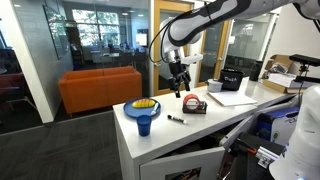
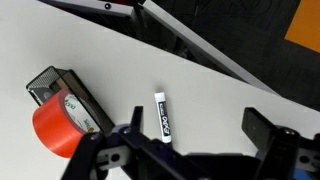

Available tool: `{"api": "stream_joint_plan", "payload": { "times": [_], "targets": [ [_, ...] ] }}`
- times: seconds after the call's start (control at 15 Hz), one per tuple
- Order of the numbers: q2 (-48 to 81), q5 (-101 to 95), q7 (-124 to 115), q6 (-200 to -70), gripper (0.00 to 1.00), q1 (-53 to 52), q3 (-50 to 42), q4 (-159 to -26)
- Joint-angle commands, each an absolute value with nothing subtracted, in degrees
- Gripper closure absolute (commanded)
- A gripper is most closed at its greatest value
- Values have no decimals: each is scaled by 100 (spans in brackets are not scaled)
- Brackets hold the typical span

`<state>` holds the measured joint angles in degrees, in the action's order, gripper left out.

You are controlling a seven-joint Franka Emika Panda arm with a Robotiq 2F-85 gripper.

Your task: Put the marker in the blue cup

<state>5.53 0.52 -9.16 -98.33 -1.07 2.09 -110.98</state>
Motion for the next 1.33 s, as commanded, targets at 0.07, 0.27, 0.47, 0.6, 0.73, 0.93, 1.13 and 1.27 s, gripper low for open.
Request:
{"api": "stream_joint_plan", "payload": {
  "times": [0.07, 0.27, 0.47, 0.6, 0.73, 0.93, 1.13, 1.27],
  "targets": [
    [670, 40, -913, -10028, 0, -160, 189, -11142],
    [895, 28, -767, -10362, 0, -159, 172, -11223],
    [1176, 9, -555, -10726, 0, -124, 135, -11211],
    [1369, -52, -343, -10871, 0, -83, 85, -11175],
    [1551, -122, -149, -10969, 0, -31, -1, -11125],
    [1739, -179, 65, -11083, 0, 42, -108, -11125],
    [1866, -230, 189, -11179, 0, 76, -143, -11173],
    [1958, -265, 200, -11208, 0, 64, -141, -11179]
  ]
}}
